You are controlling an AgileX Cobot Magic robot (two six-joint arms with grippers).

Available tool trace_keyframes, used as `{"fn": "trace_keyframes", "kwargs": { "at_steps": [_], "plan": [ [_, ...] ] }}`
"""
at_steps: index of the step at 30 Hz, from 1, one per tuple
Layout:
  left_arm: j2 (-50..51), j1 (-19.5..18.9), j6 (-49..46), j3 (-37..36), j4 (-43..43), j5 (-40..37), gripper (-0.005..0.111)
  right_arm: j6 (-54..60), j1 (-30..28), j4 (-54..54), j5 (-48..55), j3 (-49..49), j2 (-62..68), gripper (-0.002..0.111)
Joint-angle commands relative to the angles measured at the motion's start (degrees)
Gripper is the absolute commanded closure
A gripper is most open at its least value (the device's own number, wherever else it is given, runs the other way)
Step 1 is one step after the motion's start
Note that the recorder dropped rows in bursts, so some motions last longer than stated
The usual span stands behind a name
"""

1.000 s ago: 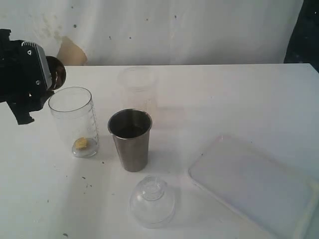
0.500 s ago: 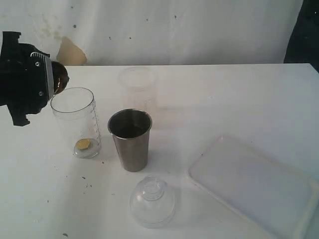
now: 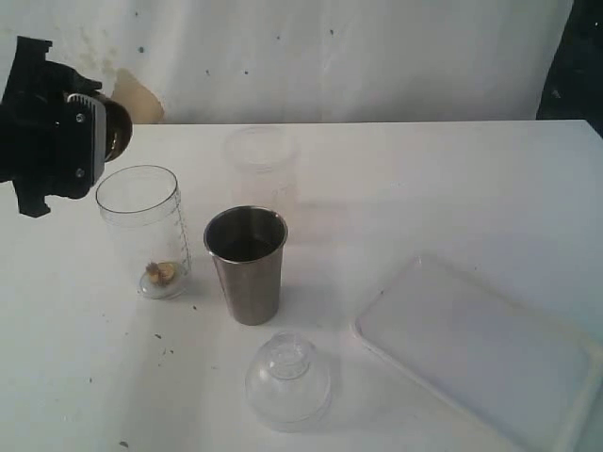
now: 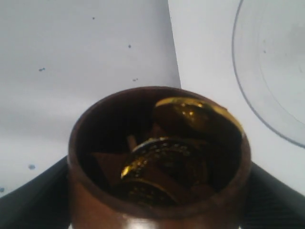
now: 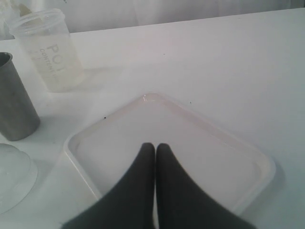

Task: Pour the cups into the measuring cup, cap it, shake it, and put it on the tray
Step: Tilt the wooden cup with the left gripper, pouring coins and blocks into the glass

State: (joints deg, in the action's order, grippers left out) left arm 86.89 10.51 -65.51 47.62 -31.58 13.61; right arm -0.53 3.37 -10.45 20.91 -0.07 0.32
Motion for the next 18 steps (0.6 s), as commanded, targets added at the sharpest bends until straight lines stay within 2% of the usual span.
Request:
{"fn": "trace_keyframes", "kwargs": {
  "at_steps": [1, 18],
  "plan": [
    [-0.2, 1.6, -3.9, 0.4, -0.2, 0.7, 0.107, 0.5, 0.2, -0.1, -0.8, 0.1, -0.3, 0.108],
    [-0.2, 1.6, -3.8, 0.4, 0.0, 1.4, 0.107, 0.5, 0.2, -0.1, -0.8, 0.1, -0.3, 0.108]
  ]
}}
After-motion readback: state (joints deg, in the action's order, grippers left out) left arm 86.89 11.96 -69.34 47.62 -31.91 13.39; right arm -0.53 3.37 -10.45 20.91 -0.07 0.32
